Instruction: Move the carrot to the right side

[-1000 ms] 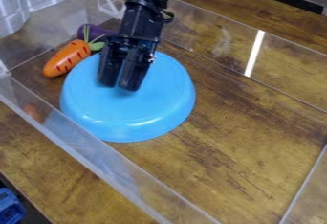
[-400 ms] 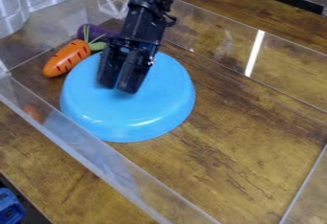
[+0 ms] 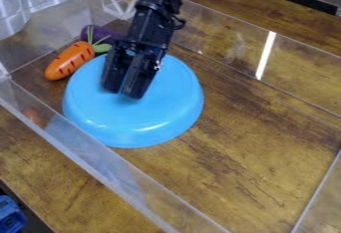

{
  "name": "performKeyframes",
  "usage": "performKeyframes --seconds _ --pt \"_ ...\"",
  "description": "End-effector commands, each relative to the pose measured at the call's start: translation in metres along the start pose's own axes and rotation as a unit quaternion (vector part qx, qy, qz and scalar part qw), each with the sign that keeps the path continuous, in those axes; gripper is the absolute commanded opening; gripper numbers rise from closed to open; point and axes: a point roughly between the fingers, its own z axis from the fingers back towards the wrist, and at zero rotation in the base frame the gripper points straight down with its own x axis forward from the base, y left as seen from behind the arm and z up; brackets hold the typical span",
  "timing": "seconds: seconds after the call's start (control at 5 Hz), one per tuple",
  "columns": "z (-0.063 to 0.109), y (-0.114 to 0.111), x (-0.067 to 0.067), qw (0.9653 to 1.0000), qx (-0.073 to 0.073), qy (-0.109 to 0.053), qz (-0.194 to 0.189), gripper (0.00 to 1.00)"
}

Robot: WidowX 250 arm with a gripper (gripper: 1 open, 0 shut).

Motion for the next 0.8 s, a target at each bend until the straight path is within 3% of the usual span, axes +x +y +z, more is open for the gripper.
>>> performKeyframes --seconds 0.0,0.6 --pt "0.0238 -0.0117 -0.0109 0.9989 0.030 -0.031 -0.017 0.00" --pt "0.0287 -0.0160 -0.0137 0.9985 0.041 -0.023 -0.028 0.00"
